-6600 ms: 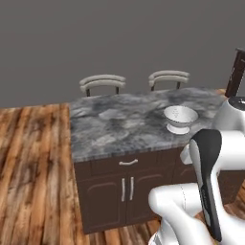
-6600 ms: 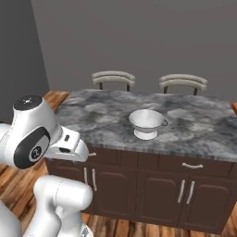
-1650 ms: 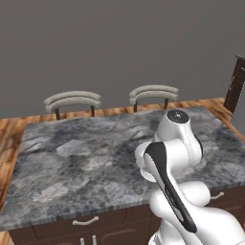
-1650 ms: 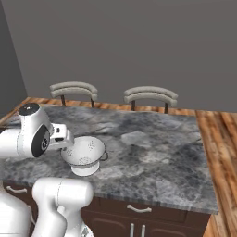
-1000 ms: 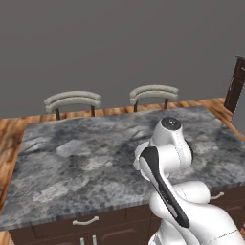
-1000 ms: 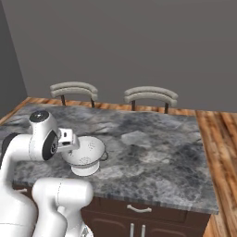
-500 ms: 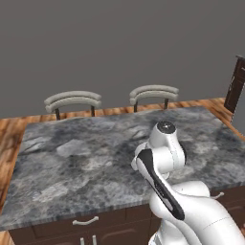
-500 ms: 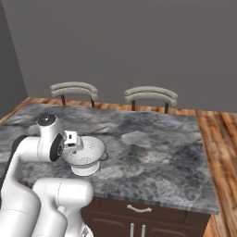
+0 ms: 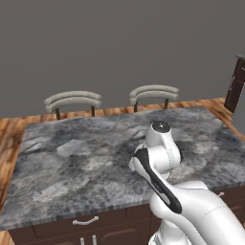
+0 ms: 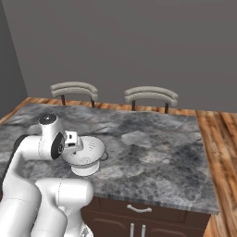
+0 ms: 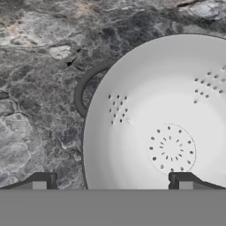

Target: Pick the colander and pan and place them in the sink. Then turn on the water.

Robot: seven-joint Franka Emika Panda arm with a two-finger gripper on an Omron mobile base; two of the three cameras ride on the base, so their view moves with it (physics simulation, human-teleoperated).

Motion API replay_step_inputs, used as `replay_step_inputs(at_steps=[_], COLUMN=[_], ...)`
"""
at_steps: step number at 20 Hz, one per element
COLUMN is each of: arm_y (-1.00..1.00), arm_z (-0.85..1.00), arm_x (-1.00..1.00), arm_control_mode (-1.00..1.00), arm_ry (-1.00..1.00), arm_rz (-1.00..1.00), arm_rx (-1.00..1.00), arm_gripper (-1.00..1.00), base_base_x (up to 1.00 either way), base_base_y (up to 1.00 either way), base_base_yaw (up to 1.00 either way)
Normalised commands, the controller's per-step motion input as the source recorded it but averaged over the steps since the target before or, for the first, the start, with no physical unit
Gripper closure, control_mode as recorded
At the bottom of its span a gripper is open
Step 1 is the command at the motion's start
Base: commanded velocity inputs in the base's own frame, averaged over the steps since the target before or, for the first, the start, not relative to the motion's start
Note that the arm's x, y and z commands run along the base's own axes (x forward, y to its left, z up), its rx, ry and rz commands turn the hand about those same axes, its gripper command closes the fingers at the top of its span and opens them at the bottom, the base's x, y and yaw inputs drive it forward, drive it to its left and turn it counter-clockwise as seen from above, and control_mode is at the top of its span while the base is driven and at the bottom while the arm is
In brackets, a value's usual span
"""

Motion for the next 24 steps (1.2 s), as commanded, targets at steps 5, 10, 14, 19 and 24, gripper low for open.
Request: replay_step_inputs(at_steps=[5, 10, 14, 19, 24], arm_y=[0.01, 0.0, 0.0, 0.0, 0.0], arm_z=[-0.26, -0.31, -0.36, -0.34, -0.28], arm_x=[0.0, 0.0, 0.0, 0.0, 0.0], arm_control_mode=[-1.0, -1.0, -1.0, -1.0, -1.0], arm_ry=[0.0, 0.0, 0.0, 0.0, 0.0], arm_rz=[0.0, 0.0, 0.0, 0.0, 0.0], arm_rx=[0.0, 0.0, 0.0, 0.0, 0.0], arm_gripper=[-1.0, -1.0, -1.0, -1.0, -1.0], base_base_x=[0.0, 0.0, 0.0, 0.0, 0.0], base_base_y=[0.0, 0.0, 0.0, 0.0, 0.0], base_base_yaw=[0.0, 0.0, 0.0, 0.0, 0.0])
